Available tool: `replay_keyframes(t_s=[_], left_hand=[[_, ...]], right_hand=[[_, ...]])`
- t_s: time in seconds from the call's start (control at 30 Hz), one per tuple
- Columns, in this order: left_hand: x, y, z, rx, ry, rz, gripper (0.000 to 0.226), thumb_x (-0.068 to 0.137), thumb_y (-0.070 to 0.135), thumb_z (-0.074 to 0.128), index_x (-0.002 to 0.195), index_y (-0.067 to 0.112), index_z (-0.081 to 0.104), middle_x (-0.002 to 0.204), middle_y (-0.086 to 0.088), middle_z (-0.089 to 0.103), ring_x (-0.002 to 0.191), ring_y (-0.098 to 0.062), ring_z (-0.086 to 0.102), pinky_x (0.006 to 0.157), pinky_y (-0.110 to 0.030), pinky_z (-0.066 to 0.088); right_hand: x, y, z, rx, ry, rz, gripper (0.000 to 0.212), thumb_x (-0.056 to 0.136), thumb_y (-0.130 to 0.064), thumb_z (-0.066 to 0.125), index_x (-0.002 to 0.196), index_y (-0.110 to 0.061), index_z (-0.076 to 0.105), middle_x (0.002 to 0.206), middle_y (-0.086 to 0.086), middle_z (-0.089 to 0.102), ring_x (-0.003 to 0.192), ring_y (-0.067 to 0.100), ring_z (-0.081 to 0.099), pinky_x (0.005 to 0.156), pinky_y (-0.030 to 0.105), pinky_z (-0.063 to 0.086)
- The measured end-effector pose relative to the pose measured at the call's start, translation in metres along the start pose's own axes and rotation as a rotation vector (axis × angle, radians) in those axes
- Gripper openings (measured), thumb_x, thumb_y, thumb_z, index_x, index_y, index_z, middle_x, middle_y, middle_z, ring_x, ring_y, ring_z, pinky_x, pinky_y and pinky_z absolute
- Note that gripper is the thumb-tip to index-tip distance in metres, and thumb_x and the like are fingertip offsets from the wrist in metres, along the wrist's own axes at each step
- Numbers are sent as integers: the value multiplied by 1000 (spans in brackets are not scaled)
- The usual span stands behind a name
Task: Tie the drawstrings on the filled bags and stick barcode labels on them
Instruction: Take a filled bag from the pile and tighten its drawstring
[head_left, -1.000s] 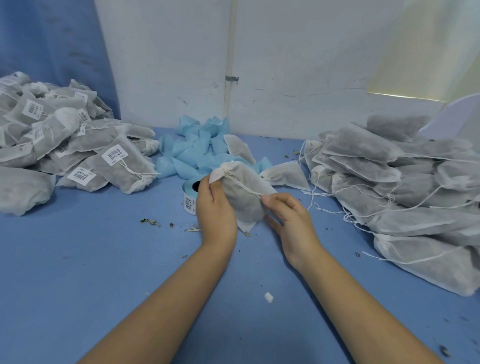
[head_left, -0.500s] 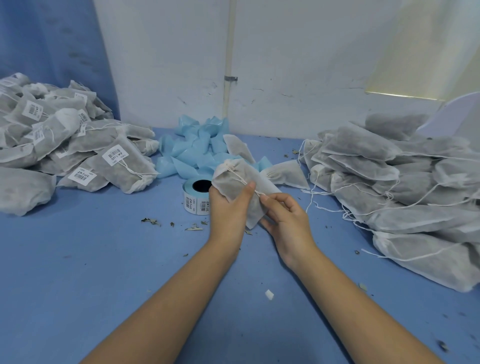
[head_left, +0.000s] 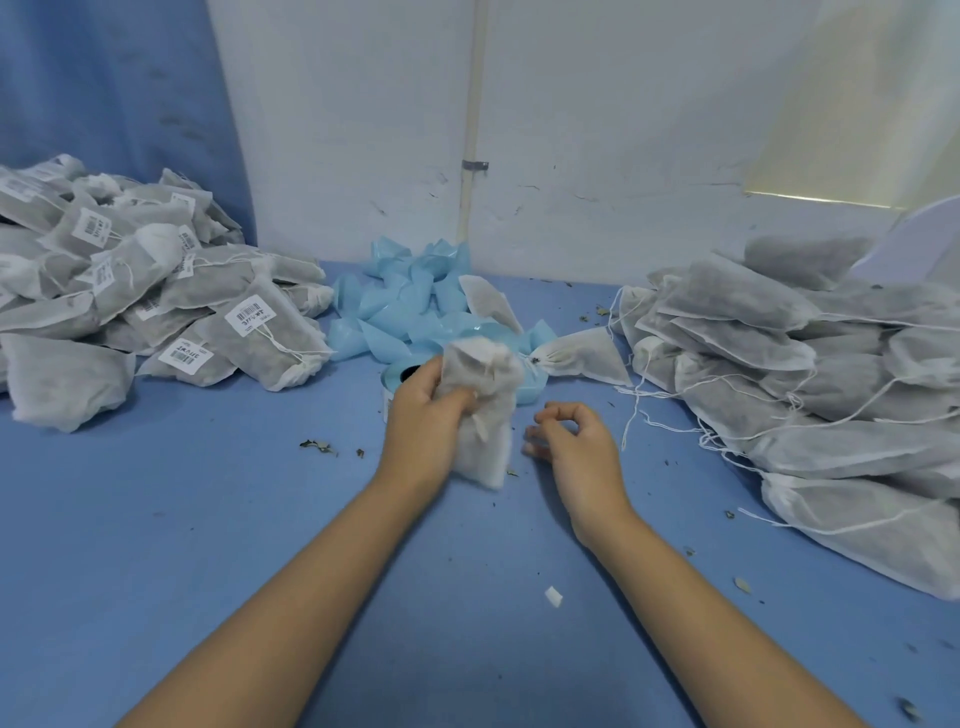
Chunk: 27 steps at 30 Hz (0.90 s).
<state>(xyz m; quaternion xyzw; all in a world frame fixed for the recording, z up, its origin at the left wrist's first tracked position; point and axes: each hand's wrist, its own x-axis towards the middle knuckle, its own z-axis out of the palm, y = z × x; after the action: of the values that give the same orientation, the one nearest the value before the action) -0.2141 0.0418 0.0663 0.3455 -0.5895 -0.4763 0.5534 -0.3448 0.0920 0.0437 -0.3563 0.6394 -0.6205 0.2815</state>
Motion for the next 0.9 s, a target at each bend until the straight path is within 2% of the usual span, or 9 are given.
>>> replay_keyframes(t_s=[0.07,0.17,0.23,0.4,0.47,0.57,0.7,0.83,0.9], left_hand=[[-3,-5,-13,256,-78,106,24,79,2,47,71,20,60,73,18,57,66,-2,49,62,-14,37],[-1,-15,-26,594,-156,164,34,83,6,44,106,11,69,123,12,59,107,-10,55,87,-23,41],[0,-18,-29,705,-172,174,38,87,3,44,118,12,66,136,14,52,116,-12,51,89,-25,39],[-6,-19,-25,841,-178,256,32,91,10,43,113,17,65,124,19,55,90,-8,52,68,-24,32],[-8,-19,-26,836,-187,266,27,93,9,43,108,14,64,117,16,55,83,-9,49,65,-26,32],[-9,-20,-28,725,-238,239,34,90,14,39,113,13,64,116,21,52,93,-8,52,74,-27,39],[-10,-13,-26,330,-341,125,41,67,10,39,96,17,68,110,11,60,100,-3,56,87,-20,42],[-13,-10,-21,140,-413,94,41,61,3,44,86,27,67,103,14,64,94,5,58,81,-7,40],[-14,-10,-19,126,-425,95,43,61,2,44,86,28,68,101,15,66,94,6,59,81,-6,41]], right_hand=[[-2,-1,1,-90,-16,-38,15,89,-8,53,80,-19,58,113,1,54,77,17,67,77,28,50],[-4,-1,1,-154,-31,-77,19,89,-9,53,77,-22,59,111,-2,52,76,15,66,73,24,49],[-4,-1,1,-174,-31,-83,19,89,-9,53,76,-22,59,110,1,54,80,18,65,79,28,50],[-5,-2,4,-272,-69,-108,17,88,-11,54,77,-24,59,104,2,57,92,21,62,89,38,49],[-5,-2,4,-265,-77,-113,19,87,-8,53,80,-25,58,104,5,60,93,23,62,89,39,49],[-6,-1,1,-236,-90,-134,22,86,-3,52,89,-24,58,107,2,63,94,22,63,88,32,49],[-6,-1,1,-152,-149,-177,27,88,-4,57,107,-23,58,107,-10,63,86,-7,60,73,6,45],[-4,1,0,-99,-232,-216,35,90,-3,59,121,-19,60,117,-10,63,108,0,59,91,13,46],[-3,1,0,-72,-233,-213,32,91,-6,60,121,-17,64,116,-8,66,108,1,60,91,16,47]])
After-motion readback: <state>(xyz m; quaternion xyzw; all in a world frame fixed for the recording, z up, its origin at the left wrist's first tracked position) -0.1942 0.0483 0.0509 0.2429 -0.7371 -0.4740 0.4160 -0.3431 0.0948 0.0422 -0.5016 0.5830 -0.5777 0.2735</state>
